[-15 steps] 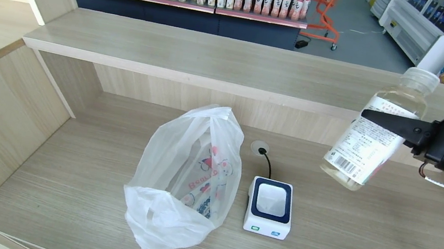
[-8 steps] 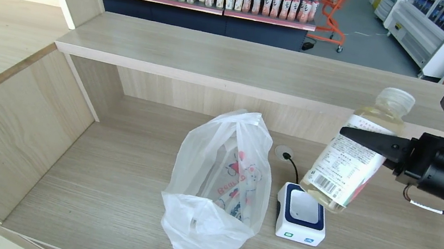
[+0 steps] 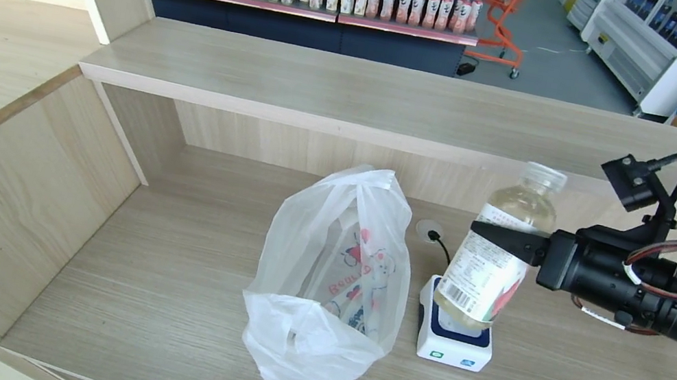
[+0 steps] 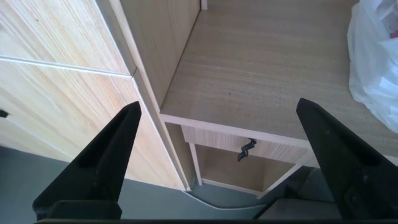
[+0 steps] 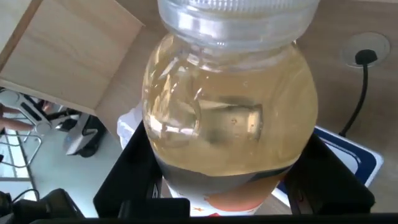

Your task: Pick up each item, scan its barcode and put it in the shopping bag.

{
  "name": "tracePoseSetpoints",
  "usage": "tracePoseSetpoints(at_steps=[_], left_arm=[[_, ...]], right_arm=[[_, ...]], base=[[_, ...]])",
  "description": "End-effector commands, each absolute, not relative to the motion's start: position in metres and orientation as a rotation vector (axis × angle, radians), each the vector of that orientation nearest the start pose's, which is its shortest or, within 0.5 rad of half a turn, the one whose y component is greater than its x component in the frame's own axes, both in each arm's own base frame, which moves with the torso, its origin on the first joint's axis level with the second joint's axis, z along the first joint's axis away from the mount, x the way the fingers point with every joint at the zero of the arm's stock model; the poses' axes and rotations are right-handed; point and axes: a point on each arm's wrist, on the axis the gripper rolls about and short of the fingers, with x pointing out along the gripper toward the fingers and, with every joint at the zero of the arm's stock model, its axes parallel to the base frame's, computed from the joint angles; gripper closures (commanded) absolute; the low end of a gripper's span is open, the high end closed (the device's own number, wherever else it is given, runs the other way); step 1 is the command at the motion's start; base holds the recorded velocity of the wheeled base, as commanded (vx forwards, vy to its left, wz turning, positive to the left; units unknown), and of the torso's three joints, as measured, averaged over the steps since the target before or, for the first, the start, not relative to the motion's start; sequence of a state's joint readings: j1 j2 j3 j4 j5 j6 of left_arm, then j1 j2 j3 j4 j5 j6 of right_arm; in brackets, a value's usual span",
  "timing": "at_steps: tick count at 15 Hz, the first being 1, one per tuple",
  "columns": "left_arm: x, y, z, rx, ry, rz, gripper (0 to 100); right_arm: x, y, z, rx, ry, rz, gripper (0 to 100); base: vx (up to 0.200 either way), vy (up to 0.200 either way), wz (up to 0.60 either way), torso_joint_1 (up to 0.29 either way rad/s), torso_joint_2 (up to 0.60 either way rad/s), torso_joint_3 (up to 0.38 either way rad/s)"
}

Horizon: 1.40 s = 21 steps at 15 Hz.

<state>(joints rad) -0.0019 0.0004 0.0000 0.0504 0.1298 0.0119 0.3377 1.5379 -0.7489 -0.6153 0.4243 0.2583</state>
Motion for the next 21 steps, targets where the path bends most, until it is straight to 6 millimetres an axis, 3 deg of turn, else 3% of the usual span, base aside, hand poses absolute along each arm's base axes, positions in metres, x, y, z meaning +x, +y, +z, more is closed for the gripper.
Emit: tracePoseSetpoints(at_steps=[1,4,6,9,13,18,21], left_arm=[[-0.023,0.003,0.07,0.016,0.051,0.129,0],[-0.023,0.003,0.07,0.016,0.051,0.129,0],[-0.023,0.003,0.07,0.016,0.051,0.129,0],[-0.023,0.003,0.07,0.016,0.051,0.129,0],[-0.023,0.003,0.07,0.016,0.051,0.129,0],[-0.023,0.003,0.07,0.016,0.051,0.129,0],[-0.023,0.003,0.07,0.016,0.051,0.129,0]], right_arm=[[0.259,0.115,0.194,0.229,0.31,0.777,100],[0.279,0.141,0.162,0.132,0.167,0.863,100],[0.275,0.15,0.137,0.085,0.145,0.943,100],[0.286,0.16,0.112,0.025,0.121,0.972,100],[0.293,0.174,0.095,-0.021,0.043,1.013,100],[0.309,0.183,0.059,-0.122,-0.016,1.016,100],[0.314,0.186,0.053,-0.183,-0.062,1.027,100]], base=[[0.0,0.0,0.0,0.0,0.0,0.0],[0.0,0.0,0.0,0.0,0.0,0.0],[0.0,0.0,0.0,0.0,0.0,0.0],[0.0,0.0,0.0,0.0,0.0,0.0],[0.0,0.0,0.0,0.0,0.0,0.0],[0.0,0.0,0.0,0.0,0.0,0.0],[0.0,0.0,0.0,0.0,0.0,0.0]])
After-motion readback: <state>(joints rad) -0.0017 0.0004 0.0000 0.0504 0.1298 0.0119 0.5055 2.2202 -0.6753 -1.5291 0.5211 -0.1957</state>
